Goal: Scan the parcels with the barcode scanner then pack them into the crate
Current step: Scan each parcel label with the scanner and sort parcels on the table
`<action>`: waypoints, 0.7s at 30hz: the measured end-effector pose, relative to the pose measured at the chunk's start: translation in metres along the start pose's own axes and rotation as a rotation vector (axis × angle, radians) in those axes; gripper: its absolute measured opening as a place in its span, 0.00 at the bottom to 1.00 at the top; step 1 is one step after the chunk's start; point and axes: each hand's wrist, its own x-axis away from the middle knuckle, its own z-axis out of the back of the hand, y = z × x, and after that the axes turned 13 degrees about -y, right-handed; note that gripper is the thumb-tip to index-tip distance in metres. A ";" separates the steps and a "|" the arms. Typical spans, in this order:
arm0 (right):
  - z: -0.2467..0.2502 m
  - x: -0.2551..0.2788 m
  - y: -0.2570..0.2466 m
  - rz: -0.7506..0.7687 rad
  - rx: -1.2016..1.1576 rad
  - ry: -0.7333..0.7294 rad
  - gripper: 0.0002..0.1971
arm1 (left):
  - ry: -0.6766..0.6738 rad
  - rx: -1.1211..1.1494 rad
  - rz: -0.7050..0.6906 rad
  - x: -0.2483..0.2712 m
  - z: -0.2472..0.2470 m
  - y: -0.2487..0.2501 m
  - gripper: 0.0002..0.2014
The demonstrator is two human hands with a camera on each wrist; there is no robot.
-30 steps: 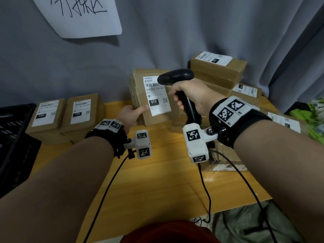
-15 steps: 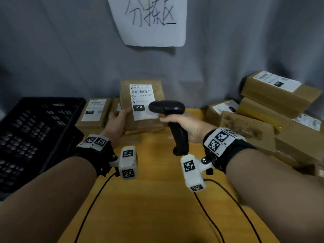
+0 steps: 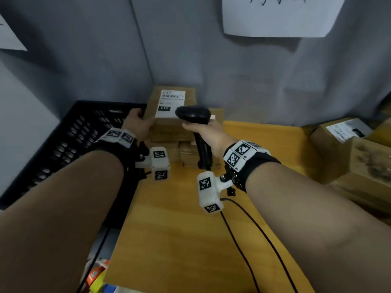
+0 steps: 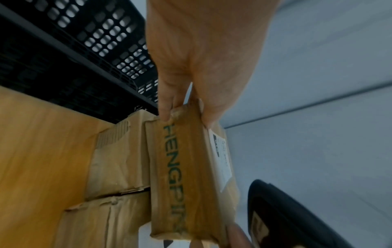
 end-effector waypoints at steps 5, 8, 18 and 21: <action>0.005 0.002 -0.004 0.027 -0.017 0.054 0.13 | 0.196 -0.363 0.039 -0.008 -0.006 0.003 0.31; 0.017 0.016 -0.006 0.054 -0.042 0.092 0.13 | 0.270 -0.409 0.001 0.002 -0.014 0.015 0.27; 0.117 0.123 -0.006 0.070 -0.071 0.354 0.07 | -0.048 -0.241 -0.306 0.064 -0.121 0.098 0.16; 0.160 0.173 0.011 0.037 -0.087 0.460 0.10 | -0.178 -0.181 -0.342 0.093 -0.181 0.112 0.14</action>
